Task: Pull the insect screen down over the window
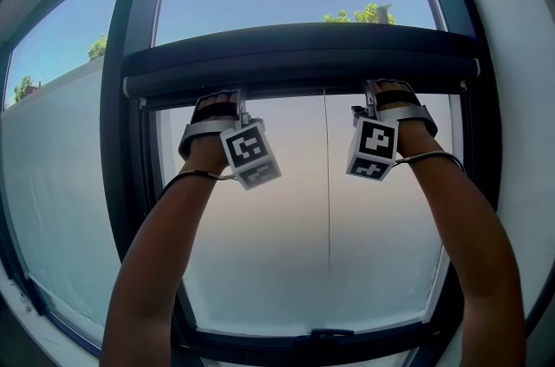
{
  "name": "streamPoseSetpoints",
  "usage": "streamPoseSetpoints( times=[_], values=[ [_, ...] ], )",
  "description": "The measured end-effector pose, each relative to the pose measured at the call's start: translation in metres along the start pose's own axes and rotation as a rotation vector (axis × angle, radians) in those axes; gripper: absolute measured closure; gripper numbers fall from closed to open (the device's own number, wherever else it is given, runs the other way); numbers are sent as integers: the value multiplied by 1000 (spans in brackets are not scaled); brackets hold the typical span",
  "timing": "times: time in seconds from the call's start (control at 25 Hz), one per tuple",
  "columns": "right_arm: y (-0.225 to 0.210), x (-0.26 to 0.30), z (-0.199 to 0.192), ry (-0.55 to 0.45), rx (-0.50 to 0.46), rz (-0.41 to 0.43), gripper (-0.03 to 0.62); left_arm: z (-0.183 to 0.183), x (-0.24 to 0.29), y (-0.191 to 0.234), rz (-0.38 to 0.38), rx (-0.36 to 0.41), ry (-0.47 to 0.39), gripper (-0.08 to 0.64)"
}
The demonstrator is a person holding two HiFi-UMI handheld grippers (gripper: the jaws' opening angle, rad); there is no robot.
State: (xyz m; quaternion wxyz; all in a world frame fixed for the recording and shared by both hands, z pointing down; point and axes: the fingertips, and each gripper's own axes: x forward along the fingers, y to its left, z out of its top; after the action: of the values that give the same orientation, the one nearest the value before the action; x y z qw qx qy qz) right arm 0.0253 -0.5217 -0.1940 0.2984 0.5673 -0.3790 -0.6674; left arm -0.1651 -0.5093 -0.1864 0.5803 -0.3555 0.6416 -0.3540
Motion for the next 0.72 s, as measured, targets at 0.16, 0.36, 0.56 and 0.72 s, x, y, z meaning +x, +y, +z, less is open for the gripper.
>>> streamPoseSetpoints(
  times=[0.16, 0.36, 0.56, 0.72],
  values=[
    [3, 0, -1, 6, -12, 12, 345, 0, -2, -1, -30, 9, 16, 259],
    [6, -2, -1, 13, -21, 52, 345, 0, -4, -3, -71, 17, 13, 259],
    [19, -10, 0, 21, -13, 97, 344, 1, -13, -17, -94, 25, 8, 259],
    [26, -16, 0, 19, -13, 95, 344, -1, -19, -25, -108, 53, 12, 259]
  ],
)
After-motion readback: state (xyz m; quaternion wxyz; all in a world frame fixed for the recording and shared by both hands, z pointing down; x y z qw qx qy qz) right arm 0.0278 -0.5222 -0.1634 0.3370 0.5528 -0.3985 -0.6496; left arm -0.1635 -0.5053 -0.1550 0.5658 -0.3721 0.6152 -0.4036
